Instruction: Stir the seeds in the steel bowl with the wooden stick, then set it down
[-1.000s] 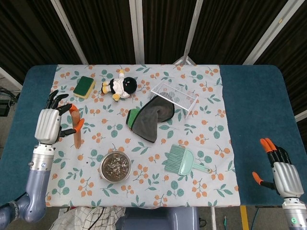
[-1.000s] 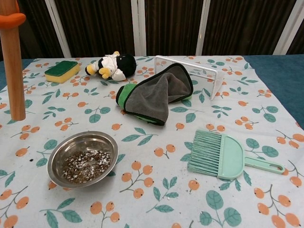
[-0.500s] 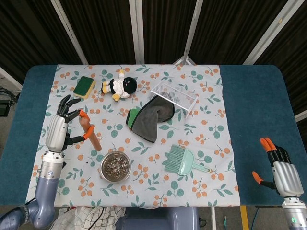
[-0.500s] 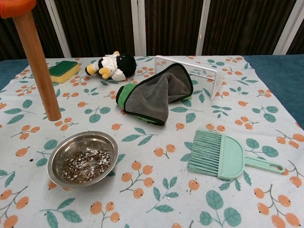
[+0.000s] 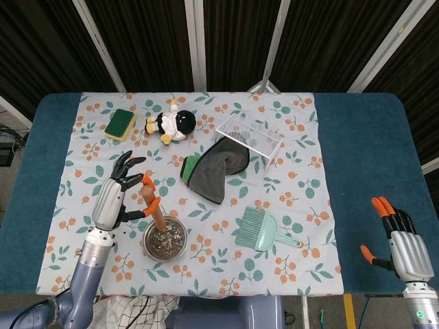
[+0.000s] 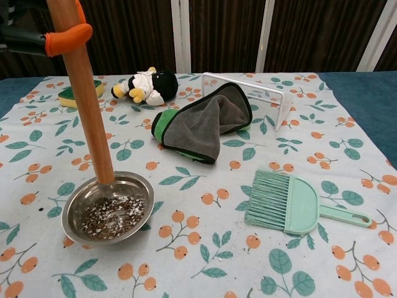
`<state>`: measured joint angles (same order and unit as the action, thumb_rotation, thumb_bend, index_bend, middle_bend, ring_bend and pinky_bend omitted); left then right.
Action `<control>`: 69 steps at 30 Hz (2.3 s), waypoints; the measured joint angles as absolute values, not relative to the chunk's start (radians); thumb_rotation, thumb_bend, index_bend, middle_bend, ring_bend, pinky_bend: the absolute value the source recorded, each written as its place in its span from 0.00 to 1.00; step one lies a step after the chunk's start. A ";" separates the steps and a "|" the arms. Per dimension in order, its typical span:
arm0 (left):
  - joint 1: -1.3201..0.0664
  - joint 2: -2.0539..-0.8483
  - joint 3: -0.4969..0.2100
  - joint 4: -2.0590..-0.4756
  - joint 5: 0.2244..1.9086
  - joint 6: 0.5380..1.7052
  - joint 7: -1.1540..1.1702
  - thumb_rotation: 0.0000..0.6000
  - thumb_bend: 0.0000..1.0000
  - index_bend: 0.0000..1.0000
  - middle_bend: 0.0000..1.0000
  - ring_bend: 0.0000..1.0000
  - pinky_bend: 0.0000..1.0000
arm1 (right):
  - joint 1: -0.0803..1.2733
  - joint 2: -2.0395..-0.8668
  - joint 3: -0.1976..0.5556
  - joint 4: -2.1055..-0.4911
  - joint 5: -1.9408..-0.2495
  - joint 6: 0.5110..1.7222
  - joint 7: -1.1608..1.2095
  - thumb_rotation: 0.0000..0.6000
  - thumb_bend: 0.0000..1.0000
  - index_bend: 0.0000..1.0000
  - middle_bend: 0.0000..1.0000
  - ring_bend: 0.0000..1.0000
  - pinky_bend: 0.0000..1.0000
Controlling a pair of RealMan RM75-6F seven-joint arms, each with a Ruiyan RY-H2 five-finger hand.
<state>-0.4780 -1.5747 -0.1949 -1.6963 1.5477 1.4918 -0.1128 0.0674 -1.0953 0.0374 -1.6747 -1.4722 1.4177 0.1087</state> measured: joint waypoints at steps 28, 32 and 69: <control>-0.467 -1.672 -0.073 -1.493 1.720 1.532 -0.147 1.00 0.79 0.63 0.72 0.19 0.00 | 0.069 -1.094 0.039 -1.676 -1.477 1.416 0.110 1.00 0.32 0.00 0.00 0.00 0.00; -0.463 -1.680 -0.063 -1.471 1.728 1.538 -0.161 1.00 0.79 0.64 0.72 0.19 0.00 | 0.068 -1.094 0.038 -1.677 -1.475 1.416 0.109 1.00 0.32 0.00 0.00 0.00 0.00; -0.492 -1.651 -0.095 -1.532 1.776 1.544 -0.134 1.00 0.79 0.63 0.72 0.19 0.00 | 0.065 -1.096 0.036 -1.674 -1.479 1.421 0.112 1.00 0.32 0.00 0.00 0.00 0.00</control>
